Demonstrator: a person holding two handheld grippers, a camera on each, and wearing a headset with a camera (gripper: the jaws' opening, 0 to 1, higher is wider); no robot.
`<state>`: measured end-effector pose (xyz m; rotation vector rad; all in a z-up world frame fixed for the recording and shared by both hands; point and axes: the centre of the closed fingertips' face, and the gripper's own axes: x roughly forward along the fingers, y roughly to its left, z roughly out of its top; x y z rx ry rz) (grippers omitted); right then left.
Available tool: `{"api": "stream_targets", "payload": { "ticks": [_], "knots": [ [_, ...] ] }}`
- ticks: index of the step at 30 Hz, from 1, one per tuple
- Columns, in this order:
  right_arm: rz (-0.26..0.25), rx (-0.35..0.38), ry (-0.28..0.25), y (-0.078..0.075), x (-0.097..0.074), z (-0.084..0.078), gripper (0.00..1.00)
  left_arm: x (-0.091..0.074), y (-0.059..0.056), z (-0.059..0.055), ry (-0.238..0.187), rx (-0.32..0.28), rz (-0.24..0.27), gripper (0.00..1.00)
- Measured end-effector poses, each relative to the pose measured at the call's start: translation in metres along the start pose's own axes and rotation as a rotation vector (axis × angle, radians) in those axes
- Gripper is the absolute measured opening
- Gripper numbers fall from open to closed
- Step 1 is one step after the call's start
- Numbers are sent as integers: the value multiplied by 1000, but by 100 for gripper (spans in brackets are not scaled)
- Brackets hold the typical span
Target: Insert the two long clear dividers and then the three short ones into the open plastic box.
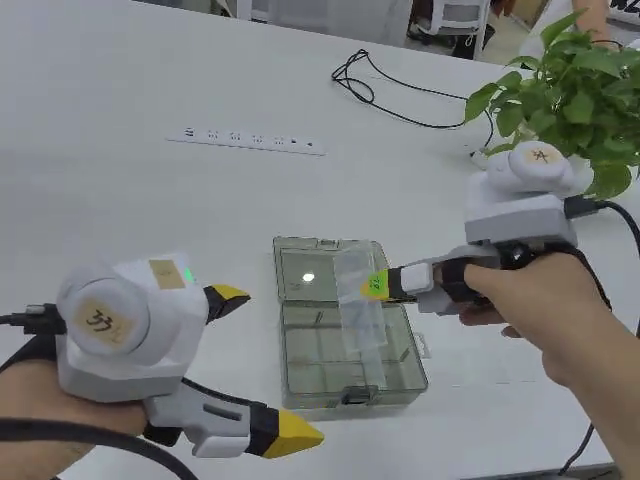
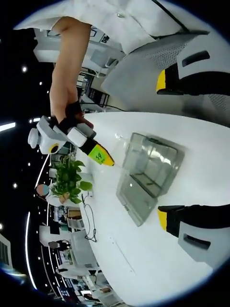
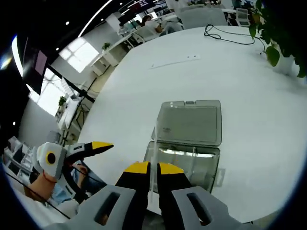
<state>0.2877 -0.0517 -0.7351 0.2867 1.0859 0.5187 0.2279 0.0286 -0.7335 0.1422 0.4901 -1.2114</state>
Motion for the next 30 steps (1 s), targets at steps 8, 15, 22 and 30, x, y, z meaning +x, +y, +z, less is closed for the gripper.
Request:
{"api": "stream_targets", "payload": {
  "ticks": [8,15,22,30],
  "knots": [
    [-25,82,66,-6,20,-25,7,3,3,-8,-8,-14,-24,96],
    [-47,116,94,-14,26,-30,7,5,6,-8,-29,-39,-35,95],
    [-66,115,136,-21,35,-33,7,5,7,-8,-40,-53,-37,94],
    [-81,108,147,-23,41,-38,7,5,7,-10,-42,-68,-38,93]
  ]
}}
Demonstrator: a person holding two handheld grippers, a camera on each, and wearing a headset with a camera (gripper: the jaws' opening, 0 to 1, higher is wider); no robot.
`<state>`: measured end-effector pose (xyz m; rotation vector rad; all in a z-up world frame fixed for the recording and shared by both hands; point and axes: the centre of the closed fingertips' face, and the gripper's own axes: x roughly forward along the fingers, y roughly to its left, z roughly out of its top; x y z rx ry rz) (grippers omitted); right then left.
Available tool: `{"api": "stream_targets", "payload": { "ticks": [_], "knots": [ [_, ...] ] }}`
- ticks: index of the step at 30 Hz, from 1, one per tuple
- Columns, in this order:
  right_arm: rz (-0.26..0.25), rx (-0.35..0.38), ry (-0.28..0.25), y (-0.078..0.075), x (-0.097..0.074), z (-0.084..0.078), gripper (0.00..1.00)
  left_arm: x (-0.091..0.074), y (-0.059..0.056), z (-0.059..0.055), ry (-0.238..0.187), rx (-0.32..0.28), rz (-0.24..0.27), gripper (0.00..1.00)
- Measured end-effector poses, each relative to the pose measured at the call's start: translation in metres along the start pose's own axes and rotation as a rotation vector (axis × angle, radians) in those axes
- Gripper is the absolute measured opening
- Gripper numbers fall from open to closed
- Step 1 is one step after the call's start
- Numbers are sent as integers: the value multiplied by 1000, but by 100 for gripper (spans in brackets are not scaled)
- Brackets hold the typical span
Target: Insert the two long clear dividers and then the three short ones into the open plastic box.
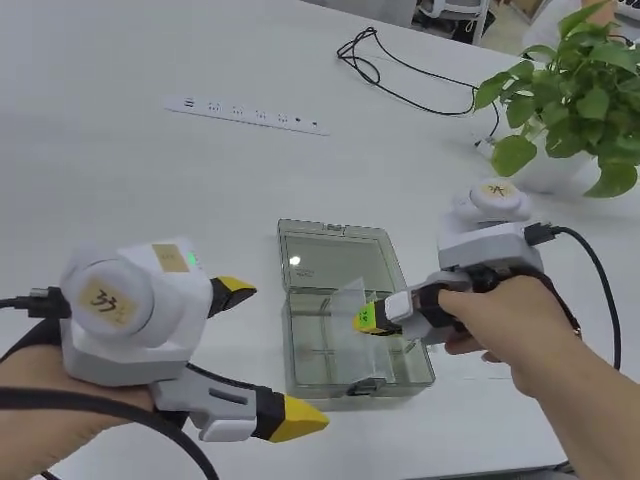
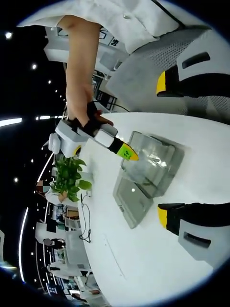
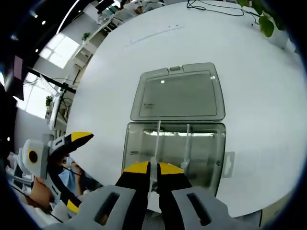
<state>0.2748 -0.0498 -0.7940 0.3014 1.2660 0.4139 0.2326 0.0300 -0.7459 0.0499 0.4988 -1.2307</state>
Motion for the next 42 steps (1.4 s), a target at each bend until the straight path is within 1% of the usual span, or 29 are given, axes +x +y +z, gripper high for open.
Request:
{"api": "stream_targets", "payload": {
  "ticks": [5,9,15,19,27,30,34,36,37,40,42],
  "knots": [
    [-2,-18,1,3,2,-1,7,0,0,-1,-2,-8,1,93],
    [-6,-24,2,2,3,0,7,1,0,-1,-2,-12,0,93],
    [-27,-58,-6,3,1,3,7,2,-1,0,-3,-18,-2,93],
    [-41,-71,-5,1,2,4,7,1,-1,0,-5,-21,1,93],
    [-65,-120,-6,3,5,2,7,0,-1,-3,2,-25,3,93],
    [-79,-158,-7,4,5,3,7,0,0,-3,1,-27,3,92],
    [-117,-224,-2,6,6,1,7,0,0,-3,5,-28,4,92],
    [-131,-245,2,8,6,0,7,0,0,-2,3,-26,4,92],
    [-137,-255,5,7,6,1,7,0,-1,-2,2,-27,4,92],
    [-167,-313,14,7,7,2,7,0,0,-2,4,-26,5,92],
    [-173,-334,15,10,9,1,7,0,0,-2,4,-26,5,92]
  ]
}}
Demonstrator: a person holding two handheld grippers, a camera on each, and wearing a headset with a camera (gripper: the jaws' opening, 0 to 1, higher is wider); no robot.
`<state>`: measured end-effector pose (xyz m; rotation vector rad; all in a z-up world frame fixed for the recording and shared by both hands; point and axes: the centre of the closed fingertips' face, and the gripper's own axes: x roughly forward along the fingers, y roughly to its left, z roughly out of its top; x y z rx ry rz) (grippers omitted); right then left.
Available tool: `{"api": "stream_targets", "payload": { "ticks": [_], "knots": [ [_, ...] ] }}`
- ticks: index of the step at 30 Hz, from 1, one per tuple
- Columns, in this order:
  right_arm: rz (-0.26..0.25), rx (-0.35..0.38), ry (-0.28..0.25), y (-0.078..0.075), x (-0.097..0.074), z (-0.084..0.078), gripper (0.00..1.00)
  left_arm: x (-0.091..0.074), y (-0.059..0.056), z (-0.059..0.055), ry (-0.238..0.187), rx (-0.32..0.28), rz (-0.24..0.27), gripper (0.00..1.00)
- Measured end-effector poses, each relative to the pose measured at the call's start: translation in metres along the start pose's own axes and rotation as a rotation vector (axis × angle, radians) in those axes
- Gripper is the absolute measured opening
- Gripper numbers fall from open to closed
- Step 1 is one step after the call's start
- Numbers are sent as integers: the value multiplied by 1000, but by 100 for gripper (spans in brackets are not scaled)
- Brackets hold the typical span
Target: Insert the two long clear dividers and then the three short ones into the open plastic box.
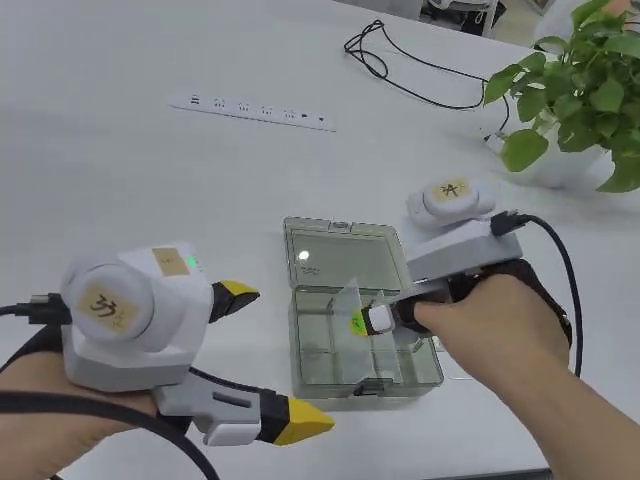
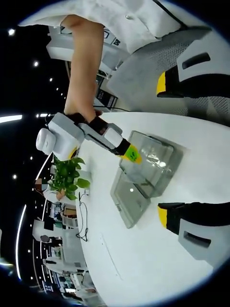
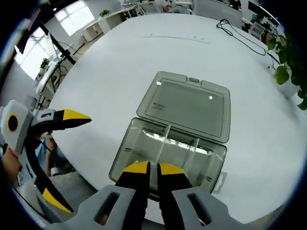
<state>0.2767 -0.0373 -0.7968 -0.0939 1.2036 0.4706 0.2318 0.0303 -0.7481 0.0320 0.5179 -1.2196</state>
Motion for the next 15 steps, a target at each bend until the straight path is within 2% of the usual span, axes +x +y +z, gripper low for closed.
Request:
{"api": "stream_targets", "payload": {
  "ticks": [2,10,15],
  "knots": [
    [3,-18,-3,2,2,1,7,0,0,0,3,2,0,93],
    [76,12,-23,1,11,-2,8,0,1,0,9,5,4,93],
    [111,32,-57,1,20,-4,9,0,1,1,10,5,6,93]
  ]
}}
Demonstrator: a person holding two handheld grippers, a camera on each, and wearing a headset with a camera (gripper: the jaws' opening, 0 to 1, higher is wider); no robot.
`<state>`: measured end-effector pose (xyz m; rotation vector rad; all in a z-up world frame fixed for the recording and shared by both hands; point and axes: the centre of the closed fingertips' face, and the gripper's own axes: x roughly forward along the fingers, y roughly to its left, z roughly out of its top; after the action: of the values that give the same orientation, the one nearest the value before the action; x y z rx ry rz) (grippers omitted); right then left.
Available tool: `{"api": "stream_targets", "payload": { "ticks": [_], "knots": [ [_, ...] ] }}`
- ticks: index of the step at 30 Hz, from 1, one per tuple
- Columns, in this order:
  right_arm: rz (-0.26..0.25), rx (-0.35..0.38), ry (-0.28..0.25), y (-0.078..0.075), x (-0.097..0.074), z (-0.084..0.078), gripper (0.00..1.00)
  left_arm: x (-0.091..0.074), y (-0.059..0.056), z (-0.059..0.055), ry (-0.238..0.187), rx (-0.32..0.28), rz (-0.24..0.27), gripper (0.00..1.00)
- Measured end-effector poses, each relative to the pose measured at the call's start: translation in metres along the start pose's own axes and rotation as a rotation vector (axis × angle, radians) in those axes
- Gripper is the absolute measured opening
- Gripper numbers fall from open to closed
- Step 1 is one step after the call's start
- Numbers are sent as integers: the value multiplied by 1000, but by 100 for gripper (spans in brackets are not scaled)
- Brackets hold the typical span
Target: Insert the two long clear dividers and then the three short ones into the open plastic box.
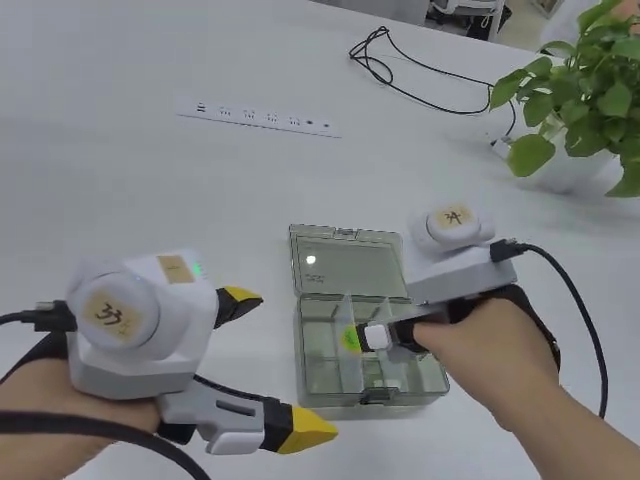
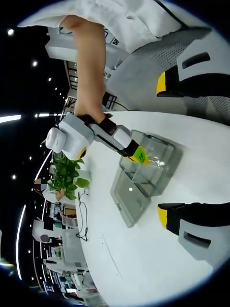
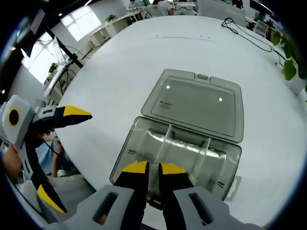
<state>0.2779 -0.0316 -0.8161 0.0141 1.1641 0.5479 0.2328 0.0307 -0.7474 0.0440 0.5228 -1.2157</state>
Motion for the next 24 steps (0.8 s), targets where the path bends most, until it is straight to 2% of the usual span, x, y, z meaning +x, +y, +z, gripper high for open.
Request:
{"api": "stream_targets", "payload": {
  "ticks": [8,17,24],
  "knots": [
    [47,68,-37,0,2,0,10,-1,0,1,2,-5,11,93],
    [102,87,-72,1,3,1,11,-3,1,3,7,-11,34,93],
    [166,110,-105,4,-1,1,14,-11,2,8,10,-20,76,93]
  ]
}}
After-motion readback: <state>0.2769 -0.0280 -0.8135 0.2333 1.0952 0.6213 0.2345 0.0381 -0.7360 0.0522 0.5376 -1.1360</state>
